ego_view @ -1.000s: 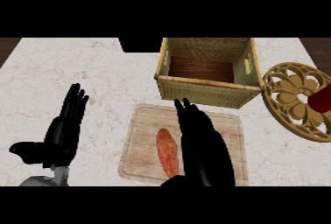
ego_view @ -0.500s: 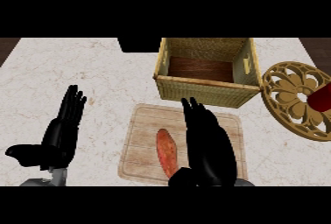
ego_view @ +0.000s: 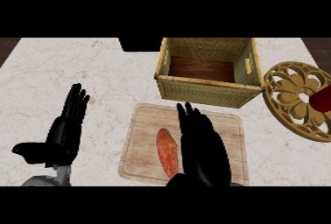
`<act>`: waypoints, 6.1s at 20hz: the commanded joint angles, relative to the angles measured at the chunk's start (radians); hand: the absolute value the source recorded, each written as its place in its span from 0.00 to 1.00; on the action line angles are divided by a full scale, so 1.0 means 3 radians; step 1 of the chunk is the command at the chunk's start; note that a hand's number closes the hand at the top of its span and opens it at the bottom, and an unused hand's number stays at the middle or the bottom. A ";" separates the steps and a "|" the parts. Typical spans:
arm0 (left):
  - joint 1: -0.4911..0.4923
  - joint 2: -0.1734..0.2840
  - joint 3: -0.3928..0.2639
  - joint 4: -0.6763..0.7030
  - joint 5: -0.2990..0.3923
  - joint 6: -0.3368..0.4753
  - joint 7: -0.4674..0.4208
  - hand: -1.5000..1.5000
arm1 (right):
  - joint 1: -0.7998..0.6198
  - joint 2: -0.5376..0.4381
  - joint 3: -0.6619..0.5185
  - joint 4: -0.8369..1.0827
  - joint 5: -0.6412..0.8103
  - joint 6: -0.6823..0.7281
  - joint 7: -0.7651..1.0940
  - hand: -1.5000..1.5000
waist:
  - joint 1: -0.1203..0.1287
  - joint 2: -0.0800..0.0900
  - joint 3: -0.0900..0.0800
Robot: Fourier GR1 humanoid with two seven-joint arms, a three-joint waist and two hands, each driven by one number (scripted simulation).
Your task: Pick the sweet potato from the cutting board and place it in the basket
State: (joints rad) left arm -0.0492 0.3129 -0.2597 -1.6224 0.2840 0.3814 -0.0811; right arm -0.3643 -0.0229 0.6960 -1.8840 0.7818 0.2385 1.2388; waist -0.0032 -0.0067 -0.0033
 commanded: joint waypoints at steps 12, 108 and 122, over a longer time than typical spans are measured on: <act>-0.0028 -0.0064 0.0038 0.0079 -0.0044 -0.0078 0.0000 0.50 | -0.0260 0.0073 0.0127 0.0366 0.0049 -0.0117 0.0828 0.00 | 0.0033 0.0015 0.0003; 0.0015 -0.0303 0.0406 -0.0021 -0.0280 -0.0410 0.0213 0.50 | -0.3488 0.0074 0.0000 0.2200 -0.0348 -0.1578 0.0827 1.00 | 0.0009 -0.0031 0.0003; 0.0190 -0.0313 0.0411 -0.0195 -0.0365 -0.0376 0.0202 0.50 | -0.2700 -0.0366 -0.0545 0.1665 0.0004 -0.1259 0.0384 1.00 | -0.0043 -0.0010 0.0013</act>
State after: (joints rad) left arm -0.0114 0.2151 -0.1410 -1.6574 0.1774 0.2694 -0.0223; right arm -1.2340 -0.0991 0.5669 -1.3123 0.7652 -0.2069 1.2004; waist -0.0163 -0.0102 0.0003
